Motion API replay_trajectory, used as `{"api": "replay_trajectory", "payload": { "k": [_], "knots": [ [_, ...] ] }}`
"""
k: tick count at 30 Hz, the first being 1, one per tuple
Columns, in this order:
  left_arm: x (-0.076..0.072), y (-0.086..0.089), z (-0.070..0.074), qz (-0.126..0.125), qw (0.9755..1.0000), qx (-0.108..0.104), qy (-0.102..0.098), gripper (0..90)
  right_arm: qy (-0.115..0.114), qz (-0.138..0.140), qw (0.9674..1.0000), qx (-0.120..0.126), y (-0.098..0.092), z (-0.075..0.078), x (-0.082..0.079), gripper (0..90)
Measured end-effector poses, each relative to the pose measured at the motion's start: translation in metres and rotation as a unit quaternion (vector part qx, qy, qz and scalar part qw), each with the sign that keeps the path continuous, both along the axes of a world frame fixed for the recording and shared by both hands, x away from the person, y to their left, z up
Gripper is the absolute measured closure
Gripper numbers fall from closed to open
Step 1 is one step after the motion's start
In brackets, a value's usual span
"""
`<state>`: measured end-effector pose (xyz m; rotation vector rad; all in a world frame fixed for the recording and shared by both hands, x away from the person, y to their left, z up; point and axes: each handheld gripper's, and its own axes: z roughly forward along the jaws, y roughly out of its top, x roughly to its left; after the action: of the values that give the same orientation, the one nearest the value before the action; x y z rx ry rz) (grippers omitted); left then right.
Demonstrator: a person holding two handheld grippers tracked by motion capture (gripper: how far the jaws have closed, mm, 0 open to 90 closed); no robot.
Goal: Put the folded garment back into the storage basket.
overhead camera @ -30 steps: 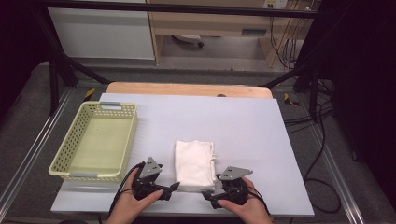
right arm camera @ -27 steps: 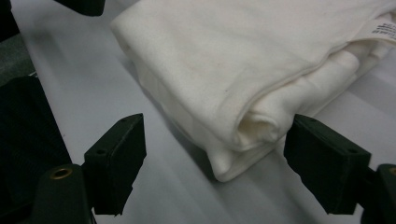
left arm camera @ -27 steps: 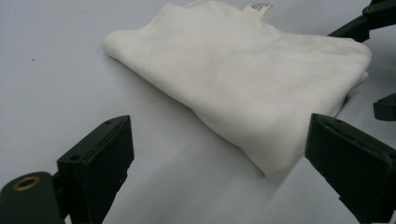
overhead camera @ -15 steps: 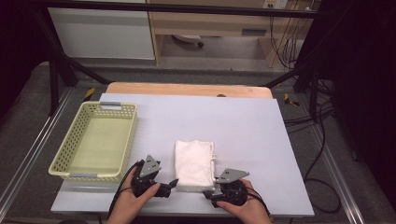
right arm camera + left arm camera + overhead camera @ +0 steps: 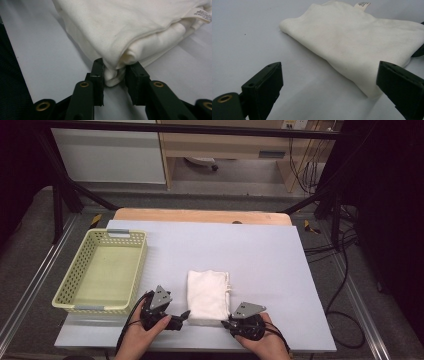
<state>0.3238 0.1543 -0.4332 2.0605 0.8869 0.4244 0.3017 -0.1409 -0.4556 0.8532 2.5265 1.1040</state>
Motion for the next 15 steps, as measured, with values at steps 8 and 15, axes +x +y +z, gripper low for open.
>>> {"api": "replay_trajectory", "payload": {
  "k": [8, 15],
  "knots": [
    [0.0028, 0.0015, -0.0003, 0.006, 1.0, 0.001, 0.001, 7.3, 0.004, 0.01, 0.9999, 0.005, 0.0005, 0.0023, 0.0005, 83.0],
    [0.0025, 0.0015, -0.0003, 0.004, 1.0, 0.002, 0.001, 7.5, 0.024, 0.024, 0.9992, 0.02, -0.0011, 0.0065, -0.0027, 83.8]
  ]
}}
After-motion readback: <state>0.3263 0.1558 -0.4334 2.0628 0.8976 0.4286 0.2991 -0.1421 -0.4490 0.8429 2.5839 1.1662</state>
